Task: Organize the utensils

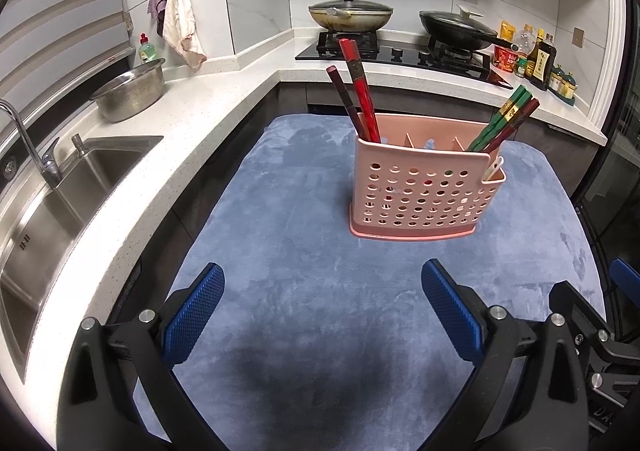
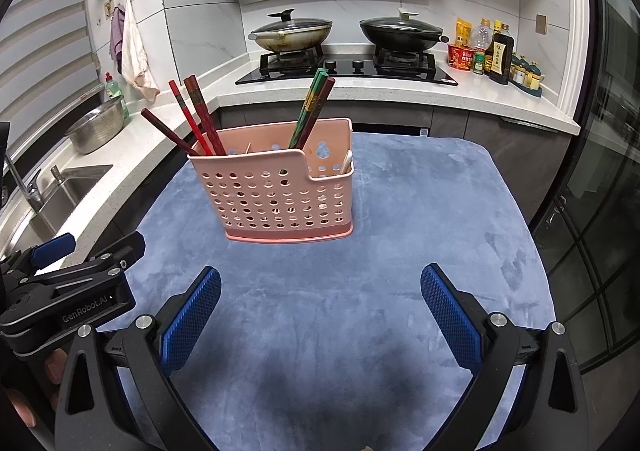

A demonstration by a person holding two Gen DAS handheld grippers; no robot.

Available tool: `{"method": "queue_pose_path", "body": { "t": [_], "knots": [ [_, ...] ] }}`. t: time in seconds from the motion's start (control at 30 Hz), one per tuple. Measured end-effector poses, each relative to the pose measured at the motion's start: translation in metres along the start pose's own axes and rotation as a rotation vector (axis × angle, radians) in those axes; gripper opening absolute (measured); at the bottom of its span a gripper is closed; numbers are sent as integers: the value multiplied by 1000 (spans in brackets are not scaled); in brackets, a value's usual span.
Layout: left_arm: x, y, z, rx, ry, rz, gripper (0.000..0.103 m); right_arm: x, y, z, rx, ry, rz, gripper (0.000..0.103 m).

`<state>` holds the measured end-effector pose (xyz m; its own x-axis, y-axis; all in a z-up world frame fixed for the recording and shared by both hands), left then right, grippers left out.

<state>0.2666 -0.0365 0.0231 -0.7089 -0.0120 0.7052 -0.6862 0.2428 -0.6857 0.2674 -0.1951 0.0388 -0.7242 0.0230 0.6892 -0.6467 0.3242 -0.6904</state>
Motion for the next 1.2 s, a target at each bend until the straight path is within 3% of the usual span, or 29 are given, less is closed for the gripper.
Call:
{"method": "queue_pose_path", "body": {
  "t": [1.2],
  "knots": [
    [-1,0,2,5,-5,7,95,-1,0,2,0,7,3,96]
  ]
}}
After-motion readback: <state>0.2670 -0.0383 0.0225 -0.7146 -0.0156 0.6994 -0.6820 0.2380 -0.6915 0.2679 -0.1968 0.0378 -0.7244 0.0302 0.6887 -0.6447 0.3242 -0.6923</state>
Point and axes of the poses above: each gripper's, at about its wrist camera, not at the fingertips, and x roughly against the way its jaws point, z to its right, y to its underside, the point moved 5 cm from there along -x, roughly the way its jaws point, and after that the axes turned 11 degrees about -x, right-handed, at the moved point
